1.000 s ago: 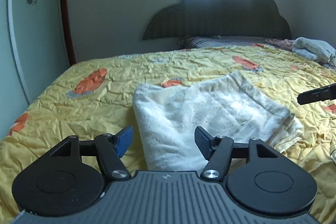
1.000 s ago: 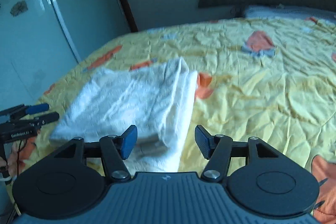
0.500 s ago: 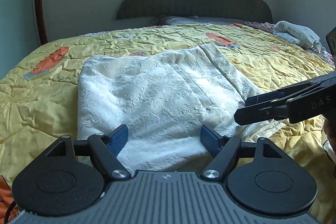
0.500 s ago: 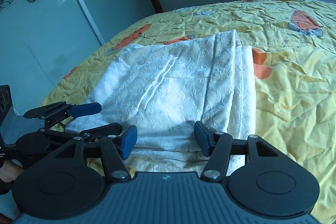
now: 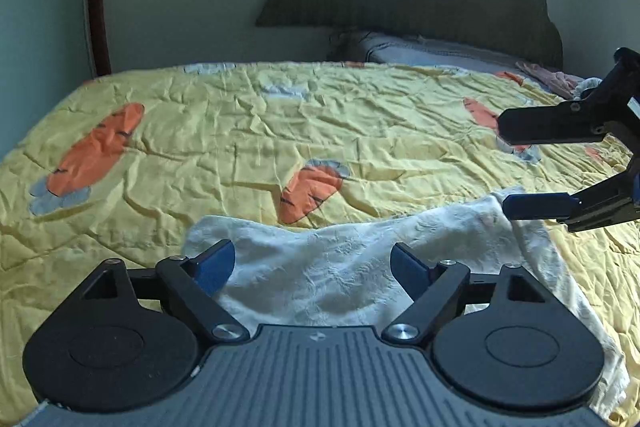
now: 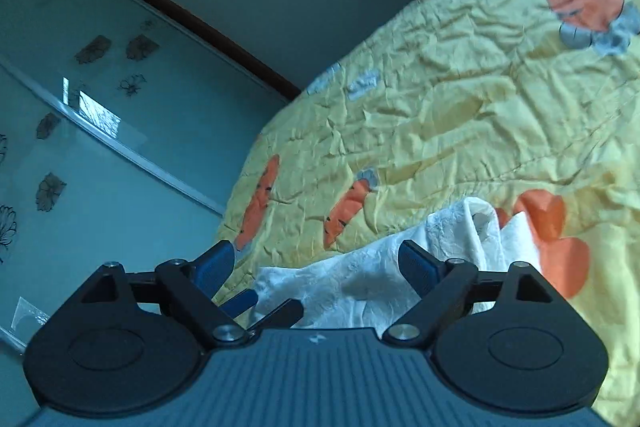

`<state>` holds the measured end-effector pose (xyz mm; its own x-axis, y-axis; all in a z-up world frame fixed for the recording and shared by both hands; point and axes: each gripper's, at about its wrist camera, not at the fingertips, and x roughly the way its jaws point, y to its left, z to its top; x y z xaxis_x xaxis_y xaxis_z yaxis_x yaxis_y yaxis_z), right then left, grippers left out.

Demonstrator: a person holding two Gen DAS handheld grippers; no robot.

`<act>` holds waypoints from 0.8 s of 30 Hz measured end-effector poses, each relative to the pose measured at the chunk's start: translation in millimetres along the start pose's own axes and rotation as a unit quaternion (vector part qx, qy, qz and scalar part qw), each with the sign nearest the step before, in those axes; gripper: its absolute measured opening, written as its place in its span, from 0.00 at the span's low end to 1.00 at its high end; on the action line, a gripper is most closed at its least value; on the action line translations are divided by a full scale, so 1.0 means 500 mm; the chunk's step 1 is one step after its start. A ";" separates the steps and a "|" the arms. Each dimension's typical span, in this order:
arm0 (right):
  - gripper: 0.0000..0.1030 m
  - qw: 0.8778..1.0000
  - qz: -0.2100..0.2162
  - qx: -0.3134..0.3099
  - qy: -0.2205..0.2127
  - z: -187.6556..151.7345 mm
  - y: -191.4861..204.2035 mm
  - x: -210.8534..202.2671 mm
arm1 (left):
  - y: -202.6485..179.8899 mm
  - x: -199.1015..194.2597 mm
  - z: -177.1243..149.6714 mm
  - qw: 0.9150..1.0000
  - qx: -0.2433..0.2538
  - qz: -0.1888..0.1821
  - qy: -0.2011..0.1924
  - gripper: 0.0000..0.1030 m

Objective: Fold towel

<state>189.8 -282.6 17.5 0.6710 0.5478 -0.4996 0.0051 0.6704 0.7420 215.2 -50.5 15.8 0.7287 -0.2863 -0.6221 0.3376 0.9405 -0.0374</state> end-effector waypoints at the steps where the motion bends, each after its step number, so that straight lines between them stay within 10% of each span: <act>1: 0.87 1.000 -0.020 -0.003 0.013 -0.002 -0.011 0.020 | 0.002 0.017 0.000 1.000 0.000 0.006 0.009 0.86; 11: 0.72 0.998 0.023 0.041 -0.036 -0.046 -0.075 -0.012 | 0.012 0.059 -0.008 0.999 -0.002 0.009 0.032 0.89; 15: 0.76 0.998 0.035 0.040 -0.032 -0.082 -0.037 -0.092 | 0.013 -0.037 -0.018 0.999 -0.026 0.040 -0.011 0.87; 19: 0.85 0.997 0.060 0.032 -0.028 -0.137 -0.045 -0.139 | -0.018 -0.151 -0.072 0.999 -0.005 -0.004 -0.054 0.90; 24: 0.81 0.992 0.086 0.084 -0.043 -0.172 -0.138 -0.131 | -0.063 -0.113 -0.157 0.999 0.032 -0.005 -0.003 0.89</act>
<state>82.0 -321.7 -39.3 0.7328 0.5974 -0.3257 0.0041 0.4747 0.8801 116.6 -49.6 -9.5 0.7284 -0.2975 -0.6172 0.3831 0.9237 0.0068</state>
